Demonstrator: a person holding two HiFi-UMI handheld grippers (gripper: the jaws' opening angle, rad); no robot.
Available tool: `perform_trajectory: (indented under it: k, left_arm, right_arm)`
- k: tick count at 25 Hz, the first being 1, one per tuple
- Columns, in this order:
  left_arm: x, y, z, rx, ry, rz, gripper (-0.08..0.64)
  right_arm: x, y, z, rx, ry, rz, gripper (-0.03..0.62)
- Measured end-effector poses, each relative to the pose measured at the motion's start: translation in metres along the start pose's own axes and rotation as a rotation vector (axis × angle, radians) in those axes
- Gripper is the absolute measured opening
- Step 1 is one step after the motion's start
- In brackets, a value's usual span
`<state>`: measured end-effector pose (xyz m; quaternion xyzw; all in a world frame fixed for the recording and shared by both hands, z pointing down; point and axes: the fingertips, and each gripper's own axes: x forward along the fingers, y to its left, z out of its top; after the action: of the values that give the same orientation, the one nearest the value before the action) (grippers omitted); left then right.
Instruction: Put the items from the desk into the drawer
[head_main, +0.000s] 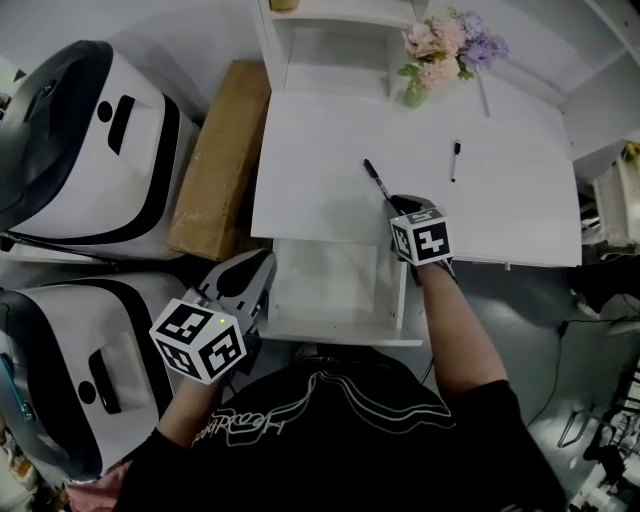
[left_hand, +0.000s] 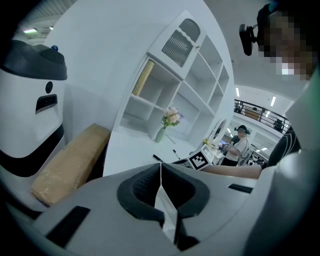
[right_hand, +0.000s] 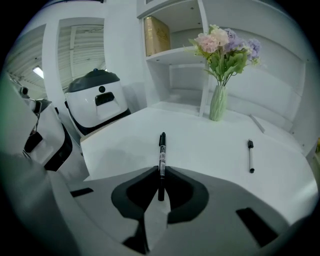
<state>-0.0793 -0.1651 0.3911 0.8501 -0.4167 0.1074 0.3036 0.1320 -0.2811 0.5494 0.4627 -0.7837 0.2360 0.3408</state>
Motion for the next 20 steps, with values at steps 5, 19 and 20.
perform_trajectory:
  k: [5, 19, 20]
  left_arm:
    - [-0.017, -0.011, -0.005, 0.004, -0.012, -0.030, 0.025]
    - [-0.055, -0.006, -0.032, -0.005, -0.026, -0.034, 0.025]
    - [-0.056, -0.003, -0.034, -0.010, -0.026, -0.027, 0.025]
  right_arm:
    - [-0.039, 0.019, -0.004, 0.027, -0.053, 0.017, 0.063]
    - [-0.104, 0.159, -0.024, -0.158, -0.127, 0.357, 0.064]
    - [-0.101, 0.170, -0.031, -0.177, -0.108, 0.387, 0.064]
